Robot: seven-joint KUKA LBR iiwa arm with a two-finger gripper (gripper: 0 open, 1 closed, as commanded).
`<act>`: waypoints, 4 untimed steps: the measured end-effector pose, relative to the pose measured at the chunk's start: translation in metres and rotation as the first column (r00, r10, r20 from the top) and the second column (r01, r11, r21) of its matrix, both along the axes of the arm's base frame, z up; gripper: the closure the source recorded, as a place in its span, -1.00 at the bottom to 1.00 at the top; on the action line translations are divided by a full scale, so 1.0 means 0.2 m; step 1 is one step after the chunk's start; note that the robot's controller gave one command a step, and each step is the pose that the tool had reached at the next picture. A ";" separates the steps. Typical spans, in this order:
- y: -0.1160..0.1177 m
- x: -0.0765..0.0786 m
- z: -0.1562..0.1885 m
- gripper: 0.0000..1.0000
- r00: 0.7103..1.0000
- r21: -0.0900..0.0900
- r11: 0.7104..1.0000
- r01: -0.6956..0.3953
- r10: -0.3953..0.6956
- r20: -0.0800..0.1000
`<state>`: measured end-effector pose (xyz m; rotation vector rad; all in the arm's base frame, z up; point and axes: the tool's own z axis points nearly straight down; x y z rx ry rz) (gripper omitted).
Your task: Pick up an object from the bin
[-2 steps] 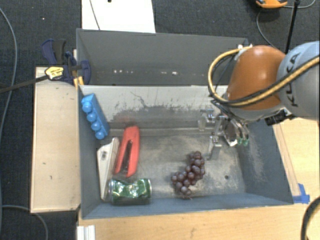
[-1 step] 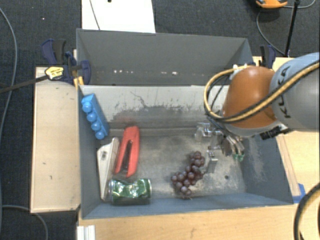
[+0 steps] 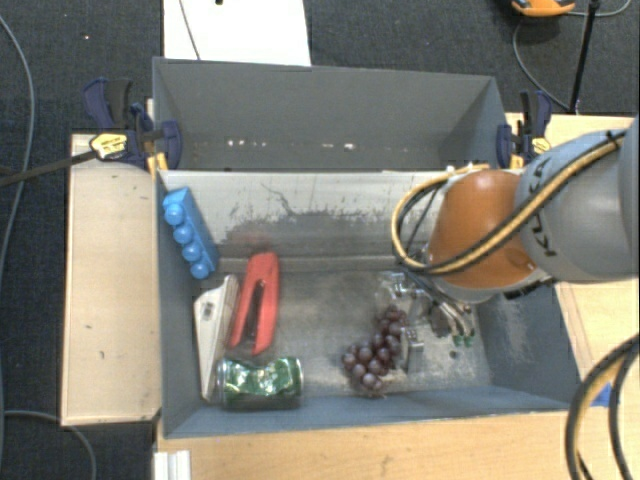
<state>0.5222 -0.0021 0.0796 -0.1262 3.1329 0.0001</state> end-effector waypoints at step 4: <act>0.09 -0.10 0.20 1.00 0.889 0.002 0.889 -0.458 0.458 -0.007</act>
Offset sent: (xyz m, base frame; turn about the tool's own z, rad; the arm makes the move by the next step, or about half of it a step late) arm -0.0220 0.0159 -0.0041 -0.4788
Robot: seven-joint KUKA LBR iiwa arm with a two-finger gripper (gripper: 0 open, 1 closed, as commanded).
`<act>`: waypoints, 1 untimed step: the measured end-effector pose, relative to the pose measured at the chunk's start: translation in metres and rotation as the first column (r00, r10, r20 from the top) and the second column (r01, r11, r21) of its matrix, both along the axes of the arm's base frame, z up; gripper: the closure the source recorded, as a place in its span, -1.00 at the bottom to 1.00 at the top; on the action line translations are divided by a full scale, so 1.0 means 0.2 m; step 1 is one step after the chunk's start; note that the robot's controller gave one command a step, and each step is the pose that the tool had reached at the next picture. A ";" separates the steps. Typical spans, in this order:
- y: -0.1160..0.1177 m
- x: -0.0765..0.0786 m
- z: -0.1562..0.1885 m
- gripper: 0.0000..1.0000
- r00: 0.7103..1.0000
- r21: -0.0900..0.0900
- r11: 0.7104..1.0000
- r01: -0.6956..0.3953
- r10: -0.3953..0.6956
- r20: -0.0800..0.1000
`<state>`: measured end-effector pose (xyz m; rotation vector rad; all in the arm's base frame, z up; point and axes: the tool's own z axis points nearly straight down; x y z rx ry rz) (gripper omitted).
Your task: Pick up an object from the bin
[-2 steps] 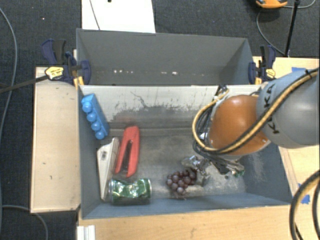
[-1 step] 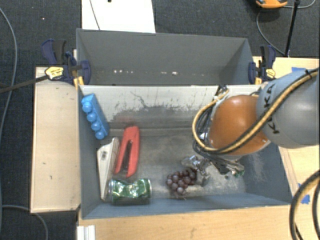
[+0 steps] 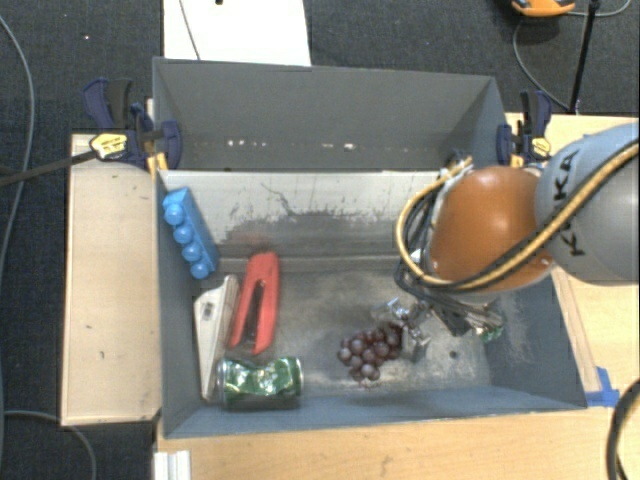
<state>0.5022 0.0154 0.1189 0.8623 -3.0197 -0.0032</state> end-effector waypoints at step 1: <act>0.02 -0.01 0.31 1.00 1.000 0.000 1.000 0.008 -0.008 0.004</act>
Offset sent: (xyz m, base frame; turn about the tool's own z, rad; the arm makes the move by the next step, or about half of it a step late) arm -0.0068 0.0273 0.1492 -0.0435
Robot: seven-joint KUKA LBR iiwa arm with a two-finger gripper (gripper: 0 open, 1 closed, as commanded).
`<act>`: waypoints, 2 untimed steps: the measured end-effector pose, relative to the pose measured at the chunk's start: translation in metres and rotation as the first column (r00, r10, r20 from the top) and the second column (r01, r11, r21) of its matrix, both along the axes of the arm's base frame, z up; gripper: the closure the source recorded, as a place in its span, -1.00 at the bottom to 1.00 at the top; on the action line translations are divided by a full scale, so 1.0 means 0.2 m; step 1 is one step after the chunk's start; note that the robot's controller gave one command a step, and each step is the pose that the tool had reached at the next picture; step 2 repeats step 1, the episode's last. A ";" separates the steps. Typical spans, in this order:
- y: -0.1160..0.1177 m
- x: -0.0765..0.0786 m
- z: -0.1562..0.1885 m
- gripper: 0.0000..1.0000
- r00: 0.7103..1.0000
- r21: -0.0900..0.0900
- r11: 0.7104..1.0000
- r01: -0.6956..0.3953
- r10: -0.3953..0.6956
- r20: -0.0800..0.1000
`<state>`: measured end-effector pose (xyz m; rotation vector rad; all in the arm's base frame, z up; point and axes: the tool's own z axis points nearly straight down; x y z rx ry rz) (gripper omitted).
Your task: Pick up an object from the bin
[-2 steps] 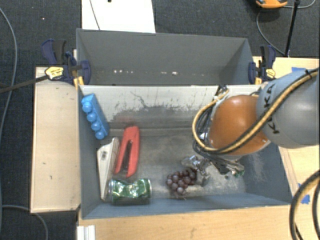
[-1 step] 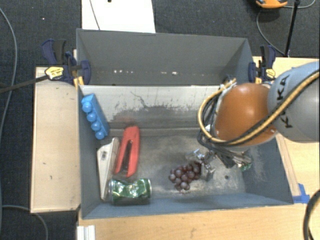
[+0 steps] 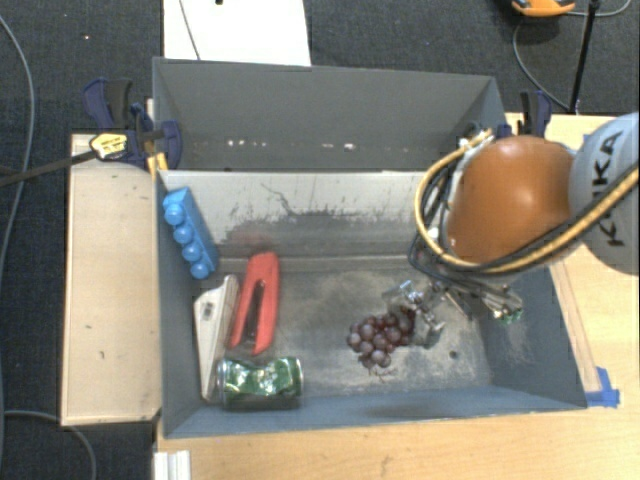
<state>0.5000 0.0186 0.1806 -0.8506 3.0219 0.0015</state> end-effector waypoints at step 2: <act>0.12 -0.02 0.44 1.00 0.999 0.001 0.999 -0.045 0.045 -0.002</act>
Offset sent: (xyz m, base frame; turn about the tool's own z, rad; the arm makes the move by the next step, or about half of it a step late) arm 0.0000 0.0000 0.0000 0.0000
